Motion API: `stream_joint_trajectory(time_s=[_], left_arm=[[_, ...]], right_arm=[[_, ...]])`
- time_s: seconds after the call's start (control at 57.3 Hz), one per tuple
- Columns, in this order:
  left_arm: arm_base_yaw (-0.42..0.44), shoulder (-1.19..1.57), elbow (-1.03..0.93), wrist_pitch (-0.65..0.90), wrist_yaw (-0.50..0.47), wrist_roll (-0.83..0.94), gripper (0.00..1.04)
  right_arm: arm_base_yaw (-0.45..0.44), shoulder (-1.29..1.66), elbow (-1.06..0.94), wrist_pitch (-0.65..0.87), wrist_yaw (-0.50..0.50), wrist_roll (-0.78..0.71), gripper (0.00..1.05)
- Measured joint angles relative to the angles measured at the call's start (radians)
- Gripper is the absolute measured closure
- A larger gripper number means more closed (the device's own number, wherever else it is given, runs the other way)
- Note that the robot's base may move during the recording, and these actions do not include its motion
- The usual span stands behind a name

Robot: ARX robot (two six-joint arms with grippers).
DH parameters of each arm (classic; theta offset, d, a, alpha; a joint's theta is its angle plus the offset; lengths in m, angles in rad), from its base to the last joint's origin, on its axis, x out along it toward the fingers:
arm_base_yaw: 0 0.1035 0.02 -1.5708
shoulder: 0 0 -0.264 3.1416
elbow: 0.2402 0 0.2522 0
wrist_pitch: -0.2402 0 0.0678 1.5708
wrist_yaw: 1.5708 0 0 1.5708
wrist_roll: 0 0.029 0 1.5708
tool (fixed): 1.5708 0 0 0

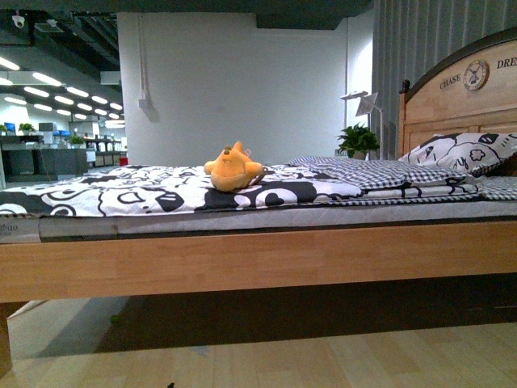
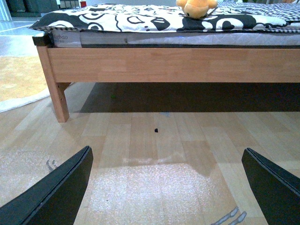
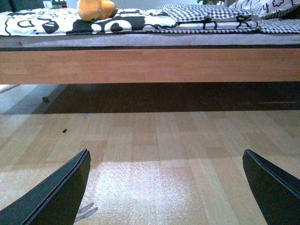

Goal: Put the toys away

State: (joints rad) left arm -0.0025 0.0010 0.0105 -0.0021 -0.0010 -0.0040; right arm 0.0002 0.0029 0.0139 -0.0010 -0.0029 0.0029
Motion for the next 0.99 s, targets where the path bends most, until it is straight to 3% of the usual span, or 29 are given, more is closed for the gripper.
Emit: stream_joint_trajectory(time_s=[0.995], left_arm=[[0.0, 0.0, 0.0, 0.0, 0.0, 0.0, 0.06]], right_arm=[[0.0, 0.0, 0.0, 0.0, 0.0, 0.0, 0.07]])
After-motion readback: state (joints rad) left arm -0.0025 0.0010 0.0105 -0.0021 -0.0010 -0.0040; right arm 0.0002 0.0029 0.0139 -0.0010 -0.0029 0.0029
